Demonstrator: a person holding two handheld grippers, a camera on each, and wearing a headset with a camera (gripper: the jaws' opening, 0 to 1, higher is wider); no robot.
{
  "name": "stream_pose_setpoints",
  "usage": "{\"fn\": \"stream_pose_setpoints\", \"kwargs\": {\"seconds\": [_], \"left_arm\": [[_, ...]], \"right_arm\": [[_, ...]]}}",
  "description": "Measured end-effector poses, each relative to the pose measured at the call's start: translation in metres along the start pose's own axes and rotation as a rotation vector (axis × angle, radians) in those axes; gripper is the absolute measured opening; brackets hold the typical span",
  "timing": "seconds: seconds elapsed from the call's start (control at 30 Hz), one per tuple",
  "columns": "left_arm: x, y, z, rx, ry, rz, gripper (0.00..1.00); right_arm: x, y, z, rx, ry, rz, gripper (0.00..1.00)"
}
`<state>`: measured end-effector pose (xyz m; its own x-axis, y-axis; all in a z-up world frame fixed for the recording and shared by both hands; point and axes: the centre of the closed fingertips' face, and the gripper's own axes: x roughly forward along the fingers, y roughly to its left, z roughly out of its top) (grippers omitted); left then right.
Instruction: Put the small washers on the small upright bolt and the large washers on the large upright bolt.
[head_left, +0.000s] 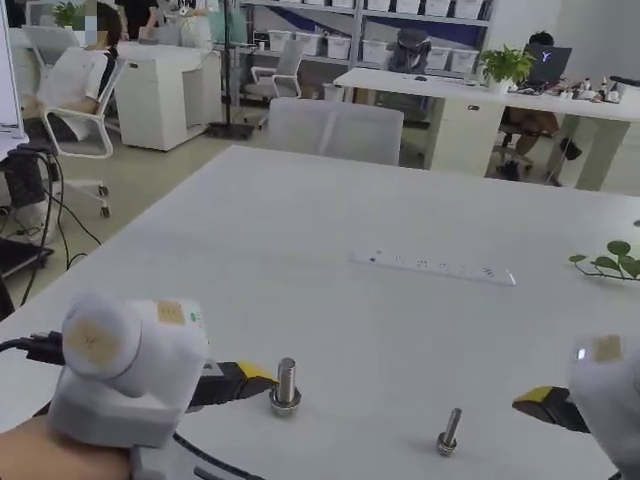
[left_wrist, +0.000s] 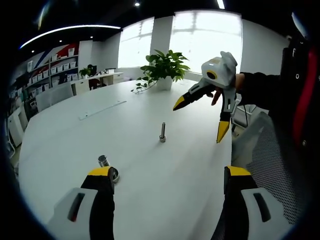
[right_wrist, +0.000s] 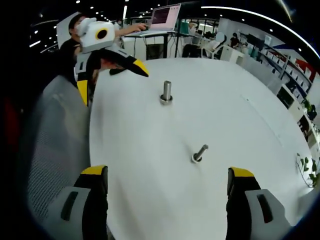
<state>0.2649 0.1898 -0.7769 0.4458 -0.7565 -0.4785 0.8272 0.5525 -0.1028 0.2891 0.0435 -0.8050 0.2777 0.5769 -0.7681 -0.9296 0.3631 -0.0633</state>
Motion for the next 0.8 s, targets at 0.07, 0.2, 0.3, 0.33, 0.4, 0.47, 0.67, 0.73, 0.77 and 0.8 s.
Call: {"fn": "stream_pose_setpoints", "kwargs": {"seconds": [0.07,0.2,0.3,0.33,0.4,0.47,0.67,0.73,0.77,0.8], "left_arm": [[-0.006,-0.004,0.001,0.0,-0.002,0.009,0.94],[-0.017,-0.009,0.001,0.006,-0.004,0.037,0.98],[-0.024,-0.014,0.002,0.009,-0.007,0.051,1.0],[-0.027,-0.016,0.002,0.011,-0.009,0.055,1.0],[-0.032,-0.019,0.002,0.014,-0.011,0.061,1.0],[-0.036,-0.022,0.001,0.016,-0.011,0.067,1.0],[-0.043,-0.032,-0.006,0.008,-0.019,0.075,1.0],[-0.045,-0.034,-0.008,-0.001,-0.027,0.075,1.0],[-0.046,-0.036,-0.009,-0.006,-0.029,0.076,1.0],[-0.047,-0.036,-0.01,-0.008,-0.031,0.077,1.0]], "right_arm": [[-0.004,0.004,0.002,0.003,-0.021,-0.011,1.0],[-0.011,0.012,0.003,0.02,-0.061,-0.026,1.0],[-0.016,0.016,0.004,0.028,-0.088,-0.044,1.0],[-0.017,0.018,0.005,0.035,-0.101,-0.049,1.0],[-0.021,0.022,0.006,0.046,-0.119,-0.051,1.0],[-0.024,0.026,0.006,0.051,-0.13,-0.056,1.0],[-0.029,0.038,0.001,0.067,-0.146,-0.067,1.0],[-0.03,0.04,0.0,0.075,-0.15,-0.072,1.0],[-0.031,0.042,-0.002,0.078,-0.152,-0.075,1.0],[-0.031,0.043,-0.002,0.081,-0.155,-0.075,1.0]]}}
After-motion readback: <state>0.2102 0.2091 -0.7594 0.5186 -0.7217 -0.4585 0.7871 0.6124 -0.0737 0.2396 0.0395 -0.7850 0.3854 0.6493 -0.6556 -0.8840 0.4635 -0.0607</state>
